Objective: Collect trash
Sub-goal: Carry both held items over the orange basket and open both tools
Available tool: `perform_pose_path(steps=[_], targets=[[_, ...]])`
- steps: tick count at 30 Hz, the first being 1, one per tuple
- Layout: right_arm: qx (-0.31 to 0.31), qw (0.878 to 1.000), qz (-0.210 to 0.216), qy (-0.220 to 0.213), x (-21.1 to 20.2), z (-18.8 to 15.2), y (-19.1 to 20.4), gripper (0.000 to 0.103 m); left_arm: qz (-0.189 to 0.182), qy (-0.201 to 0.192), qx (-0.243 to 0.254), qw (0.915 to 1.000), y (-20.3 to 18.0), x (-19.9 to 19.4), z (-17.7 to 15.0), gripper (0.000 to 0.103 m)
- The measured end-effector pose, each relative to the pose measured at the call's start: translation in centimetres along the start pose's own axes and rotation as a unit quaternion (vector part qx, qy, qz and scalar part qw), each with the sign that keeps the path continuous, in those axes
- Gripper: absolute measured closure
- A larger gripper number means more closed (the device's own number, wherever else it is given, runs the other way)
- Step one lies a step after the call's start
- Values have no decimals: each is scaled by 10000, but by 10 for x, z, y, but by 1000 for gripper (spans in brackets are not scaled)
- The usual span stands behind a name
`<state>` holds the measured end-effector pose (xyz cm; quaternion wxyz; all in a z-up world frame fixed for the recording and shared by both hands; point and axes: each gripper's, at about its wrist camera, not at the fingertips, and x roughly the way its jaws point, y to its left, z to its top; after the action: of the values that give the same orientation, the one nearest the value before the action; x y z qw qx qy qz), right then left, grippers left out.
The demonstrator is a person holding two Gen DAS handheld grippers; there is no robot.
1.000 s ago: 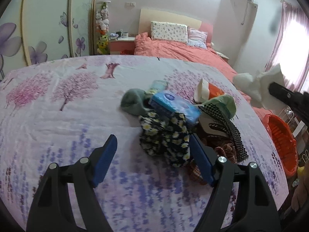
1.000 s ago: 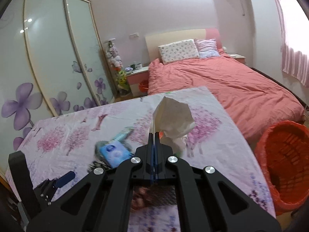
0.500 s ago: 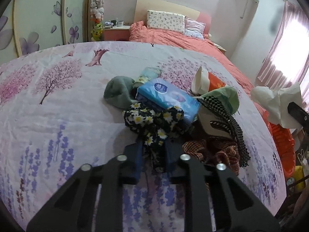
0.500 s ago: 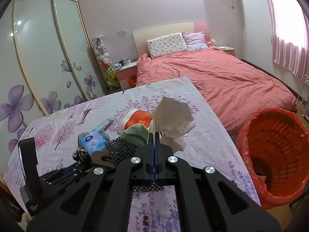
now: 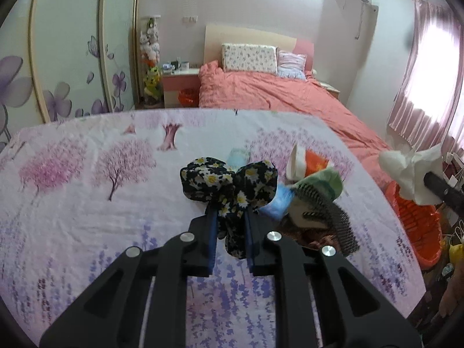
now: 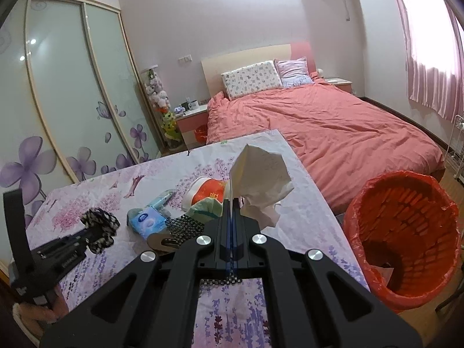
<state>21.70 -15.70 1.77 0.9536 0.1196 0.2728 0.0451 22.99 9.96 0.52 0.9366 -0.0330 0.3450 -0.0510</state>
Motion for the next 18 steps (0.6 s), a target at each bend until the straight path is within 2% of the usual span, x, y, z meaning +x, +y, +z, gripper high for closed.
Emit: perform_pose_path(steps=[9,18], targets=[[57,9998,-63,-203,-27,2,-19,102,-347,-290,319,9985,-46,-32,16,86],[422,9987,-146,-232,-44,0,-61,102,-946,-428,674,9923,-113,-45,25,86]])
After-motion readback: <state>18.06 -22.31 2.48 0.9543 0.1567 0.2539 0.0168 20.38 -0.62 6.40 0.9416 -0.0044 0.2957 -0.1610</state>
